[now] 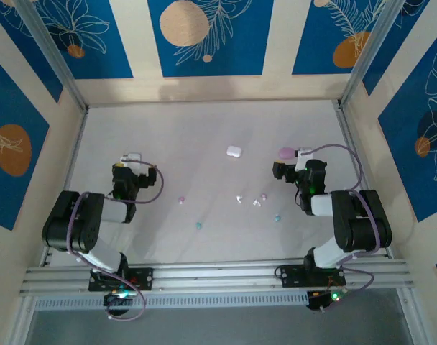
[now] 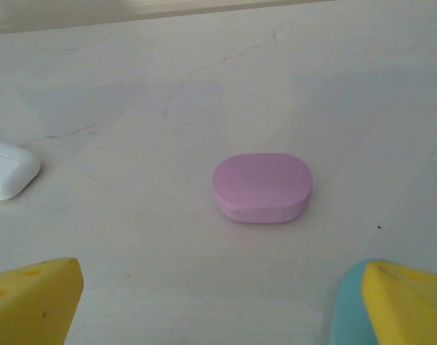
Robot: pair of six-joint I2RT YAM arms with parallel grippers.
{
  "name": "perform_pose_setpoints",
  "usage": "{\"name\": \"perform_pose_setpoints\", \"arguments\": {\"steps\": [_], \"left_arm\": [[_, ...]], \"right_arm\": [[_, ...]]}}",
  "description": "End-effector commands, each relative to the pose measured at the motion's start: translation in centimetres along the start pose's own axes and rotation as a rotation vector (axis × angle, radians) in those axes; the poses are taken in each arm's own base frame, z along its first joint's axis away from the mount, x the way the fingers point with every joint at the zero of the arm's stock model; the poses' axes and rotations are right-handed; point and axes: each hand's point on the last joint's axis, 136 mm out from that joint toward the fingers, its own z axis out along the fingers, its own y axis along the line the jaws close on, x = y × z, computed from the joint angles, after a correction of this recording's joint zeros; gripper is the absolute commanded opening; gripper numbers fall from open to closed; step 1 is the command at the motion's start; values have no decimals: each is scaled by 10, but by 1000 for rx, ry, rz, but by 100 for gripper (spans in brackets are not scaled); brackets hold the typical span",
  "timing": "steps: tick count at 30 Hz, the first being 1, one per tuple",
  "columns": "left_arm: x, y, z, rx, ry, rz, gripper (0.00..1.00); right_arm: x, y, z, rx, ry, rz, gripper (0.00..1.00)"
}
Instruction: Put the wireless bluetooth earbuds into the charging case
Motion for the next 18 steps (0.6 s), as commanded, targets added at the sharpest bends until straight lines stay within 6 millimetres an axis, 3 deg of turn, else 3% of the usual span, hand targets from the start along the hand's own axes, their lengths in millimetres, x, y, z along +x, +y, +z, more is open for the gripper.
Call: {"name": "perform_pose_setpoints", "arguments": {"steps": [1,18], "left_arm": [[-10,-1,2,12,-24,7,100],[-10,0,2,14,-19,2,100]], "right_arm": [[-14,2,1,-13,-37,-1,99],[-15,2,2,-24,-33,7,99]]}}
